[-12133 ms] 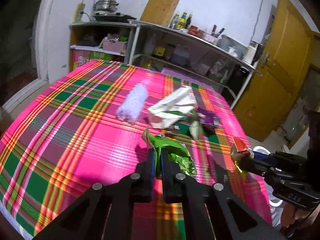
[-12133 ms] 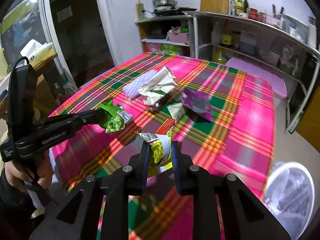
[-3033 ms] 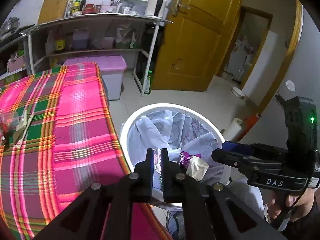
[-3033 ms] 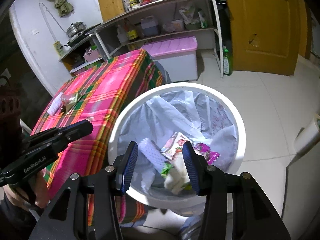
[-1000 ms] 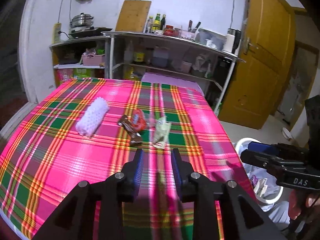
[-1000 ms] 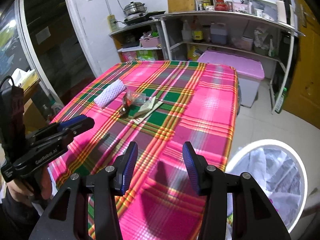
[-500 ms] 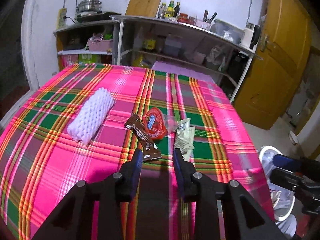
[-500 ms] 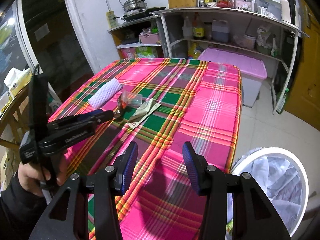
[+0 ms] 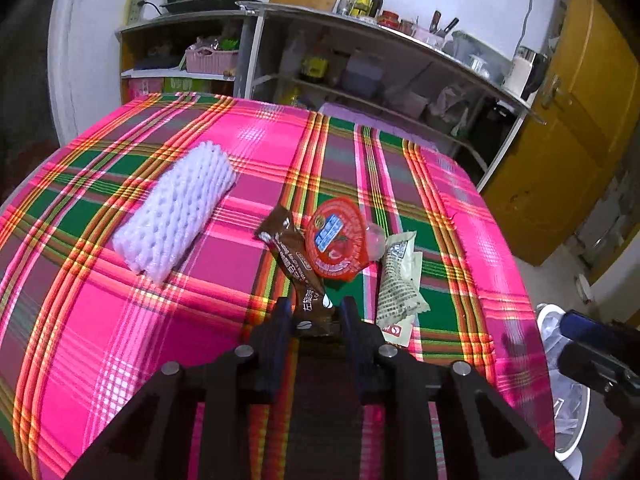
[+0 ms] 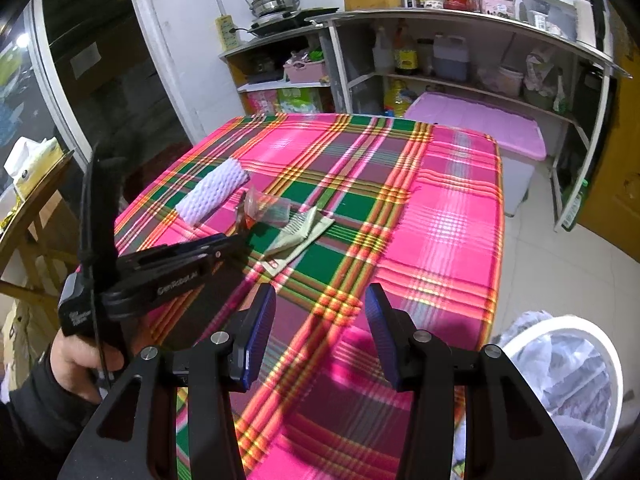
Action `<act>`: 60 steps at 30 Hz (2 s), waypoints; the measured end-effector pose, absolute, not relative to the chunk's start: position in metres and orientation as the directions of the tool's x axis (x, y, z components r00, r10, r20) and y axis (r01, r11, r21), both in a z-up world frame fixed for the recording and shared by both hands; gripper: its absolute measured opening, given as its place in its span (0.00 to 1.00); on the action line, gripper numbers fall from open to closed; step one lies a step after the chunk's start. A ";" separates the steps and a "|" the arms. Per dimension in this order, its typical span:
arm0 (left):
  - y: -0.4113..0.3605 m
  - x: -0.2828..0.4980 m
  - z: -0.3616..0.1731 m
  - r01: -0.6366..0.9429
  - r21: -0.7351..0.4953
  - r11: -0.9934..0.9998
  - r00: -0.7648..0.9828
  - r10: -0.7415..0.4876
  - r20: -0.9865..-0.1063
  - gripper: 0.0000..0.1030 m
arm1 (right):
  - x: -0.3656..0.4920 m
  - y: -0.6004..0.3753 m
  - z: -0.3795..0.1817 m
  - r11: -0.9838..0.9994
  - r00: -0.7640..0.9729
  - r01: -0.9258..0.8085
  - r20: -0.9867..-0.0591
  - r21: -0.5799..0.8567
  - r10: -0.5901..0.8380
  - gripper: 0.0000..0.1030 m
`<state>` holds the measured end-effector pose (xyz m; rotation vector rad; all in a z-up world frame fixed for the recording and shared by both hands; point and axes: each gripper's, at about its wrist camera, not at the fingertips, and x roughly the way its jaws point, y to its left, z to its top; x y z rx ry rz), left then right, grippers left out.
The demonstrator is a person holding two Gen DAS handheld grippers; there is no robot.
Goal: Collect trash
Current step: 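Grasp the brown chocolate wrapper with the left tool while the right tool grasps the green-white wrapper, then carry both wrappers over the bin with both tools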
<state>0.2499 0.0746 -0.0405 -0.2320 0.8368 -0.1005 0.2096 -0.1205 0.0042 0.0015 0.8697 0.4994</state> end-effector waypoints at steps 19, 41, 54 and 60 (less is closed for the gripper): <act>0.112 0.189 -0.028 0.029 -0.308 0.951 0.719 -0.234 -0.655 0.24 | 0.269 -0.053 -0.033 0.870 0.426 -0.437 -0.799 0.228 0.424 0.46; 0.107 0.161 -0.003 0.078 -0.300 0.951 0.765 -0.251 -0.594 0.24 | 0.253 -0.072 -0.035 0.900 0.480 -0.399 -0.796 0.177 0.369 0.15; 0.086 0.141 0.013 0.096 -0.243 0.965 0.777 -0.225 -0.588 0.24 | 0.211 -0.108 -0.012 0.894 0.521 -0.390 -0.748 0.220 0.411 0.15; 0.068 0.132 0.022 0.131 -0.234 0.963 0.777 -0.246 -0.579 0.24 | 0.191 -0.124 0.003 0.895 0.556 -0.386 -0.719 0.222 0.418 0.15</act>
